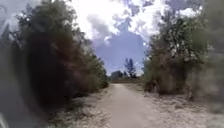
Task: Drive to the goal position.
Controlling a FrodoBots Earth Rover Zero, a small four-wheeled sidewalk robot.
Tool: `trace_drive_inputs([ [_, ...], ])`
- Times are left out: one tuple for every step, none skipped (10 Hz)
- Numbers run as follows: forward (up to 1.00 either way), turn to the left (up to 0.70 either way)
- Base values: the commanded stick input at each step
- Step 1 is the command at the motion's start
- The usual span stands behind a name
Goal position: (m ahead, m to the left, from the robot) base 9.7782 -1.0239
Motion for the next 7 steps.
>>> trace_drive_inputs([
  [0.7,0.0],
  [0.7,0.0],
  [0.7,0.0],
  [0.7,0.0],
  [0.7,0.0],
  [0.7,0.0],
  [0.7,0.0],
])
